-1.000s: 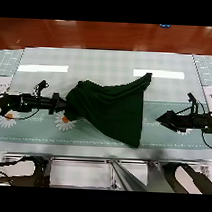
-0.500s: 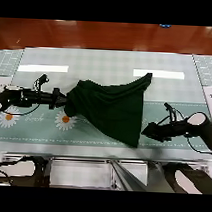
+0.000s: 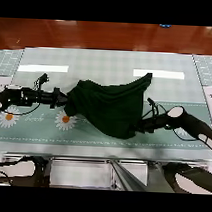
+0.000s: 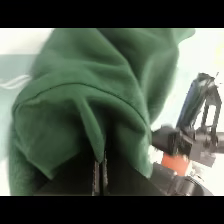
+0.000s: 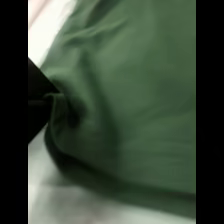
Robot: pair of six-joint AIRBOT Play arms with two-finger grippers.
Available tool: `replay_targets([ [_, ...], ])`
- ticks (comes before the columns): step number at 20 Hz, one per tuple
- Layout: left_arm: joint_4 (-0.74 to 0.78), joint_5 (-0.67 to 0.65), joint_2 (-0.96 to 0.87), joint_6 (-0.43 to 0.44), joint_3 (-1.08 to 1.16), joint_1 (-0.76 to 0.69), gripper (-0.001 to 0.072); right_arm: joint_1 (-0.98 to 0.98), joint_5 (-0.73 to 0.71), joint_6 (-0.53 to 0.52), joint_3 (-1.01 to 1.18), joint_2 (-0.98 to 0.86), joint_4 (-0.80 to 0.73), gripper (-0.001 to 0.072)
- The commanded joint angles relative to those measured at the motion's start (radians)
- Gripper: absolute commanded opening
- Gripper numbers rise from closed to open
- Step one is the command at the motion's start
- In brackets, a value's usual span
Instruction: Fold the shirts.
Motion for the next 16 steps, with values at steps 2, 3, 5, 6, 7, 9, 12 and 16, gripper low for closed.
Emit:
replay_targets([
  [2, -0.153, -0.146, 0.082, 0.056, 0.053, 0.051, 0.0017, -0.055, 0.272, -0.134, 0.268, -0.024, 0.008, 0.0026],
  [3, -0.166, -0.155, 0.124, 0.038, 0.088, 0.084, 0.0017, -0.101, 0.320, -0.106, 0.370, 0.010, -0.034, 0.0026],
  [5, -0.165, -0.156, 0.217, -0.048, 0.201, 0.152, 0.0016, -0.199, 0.343, -0.023, 0.616, 0.088, -0.134, 0.0026],
  [6, -0.171, -0.156, 0.256, -0.113, 0.282, 0.185, 0.0017, -0.243, 0.343, 0.011, 0.747, 0.116, -0.190, 0.0026],
  [7, -0.190, -0.155, 0.283, -0.161, 0.374, 0.210, 0.0016, -0.285, 0.333, 0.067, 0.888, 0.131, -0.269, 0.0026],
  [9, -0.217, -0.159, 0.316, -0.221, 0.595, 0.233, 0.0016, -0.339, 0.373, 0.135, 1.152, 0.131, -0.286, 0.0026],
  [12, -0.216, -0.175, 0.358, -0.263, 0.922, 0.233, 0.0016, -0.344, 0.467, 0.133, 1.479, 0.131, -0.313, 0.0026],
  [16, -0.090, -0.197, 0.459, -0.287, 1.184, 0.233, 0.0016, -0.344, 0.502, 0.135, 1.601, 0.241, -0.330, 0.0026],
])
